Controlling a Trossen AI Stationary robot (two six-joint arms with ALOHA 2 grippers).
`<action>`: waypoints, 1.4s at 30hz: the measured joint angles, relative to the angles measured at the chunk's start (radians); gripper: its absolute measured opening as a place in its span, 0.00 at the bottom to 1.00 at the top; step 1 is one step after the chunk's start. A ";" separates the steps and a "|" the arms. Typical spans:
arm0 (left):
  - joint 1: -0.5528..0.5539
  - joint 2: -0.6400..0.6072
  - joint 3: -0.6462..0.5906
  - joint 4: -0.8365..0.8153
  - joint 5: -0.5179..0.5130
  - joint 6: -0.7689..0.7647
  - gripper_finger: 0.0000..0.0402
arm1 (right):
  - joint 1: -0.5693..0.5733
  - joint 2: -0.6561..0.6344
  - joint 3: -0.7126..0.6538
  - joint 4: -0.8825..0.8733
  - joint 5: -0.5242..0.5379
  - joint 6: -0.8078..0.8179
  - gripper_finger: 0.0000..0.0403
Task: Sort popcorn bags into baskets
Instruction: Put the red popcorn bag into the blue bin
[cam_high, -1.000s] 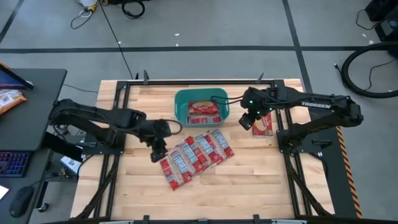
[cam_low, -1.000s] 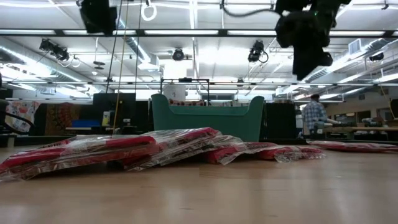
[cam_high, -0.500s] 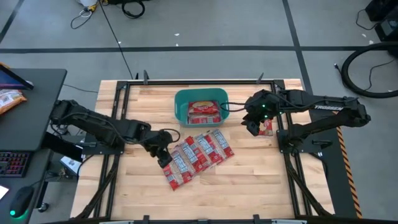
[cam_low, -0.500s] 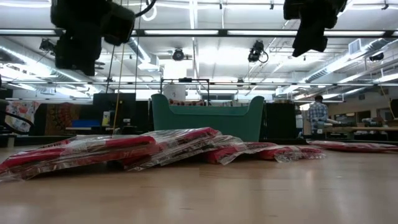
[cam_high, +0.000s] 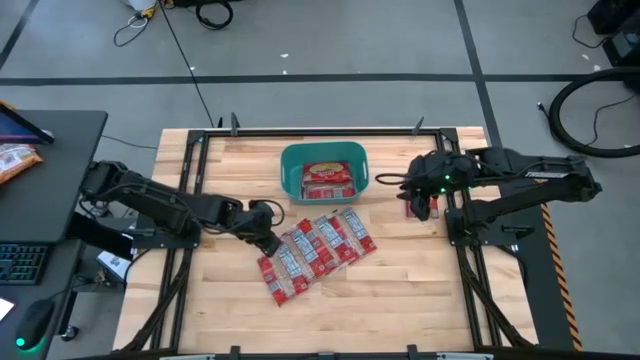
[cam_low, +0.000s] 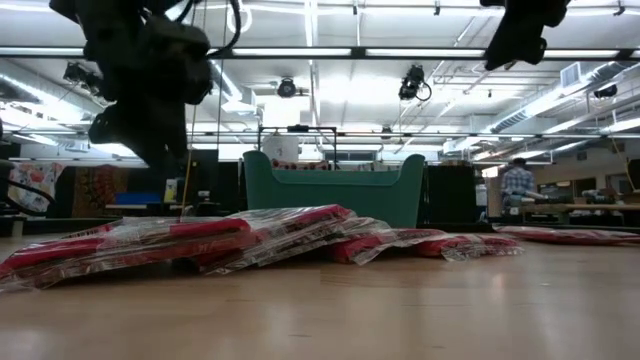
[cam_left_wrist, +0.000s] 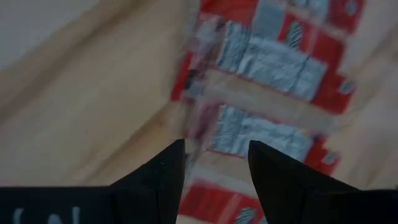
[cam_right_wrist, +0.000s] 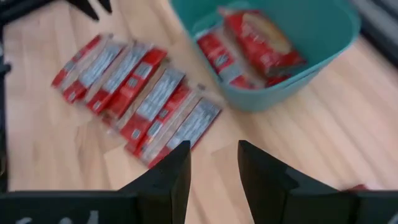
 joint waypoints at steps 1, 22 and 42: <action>0.012 0.007 -0.005 -0.002 0.027 0.022 0.45 | 0.002 -0.003 0.000 0.009 0.017 0.000 0.34; 0.211 0.021 -0.365 0.552 0.376 0.013 0.45 | 0.004 0.006 0.000 0.101 0.022 0.011 0.34; 0.083 0.041 -0.388 0.668 0.277 0.103 0.45 | 0.004 0.006 0.000 0.101 0.003 -0.018 0.34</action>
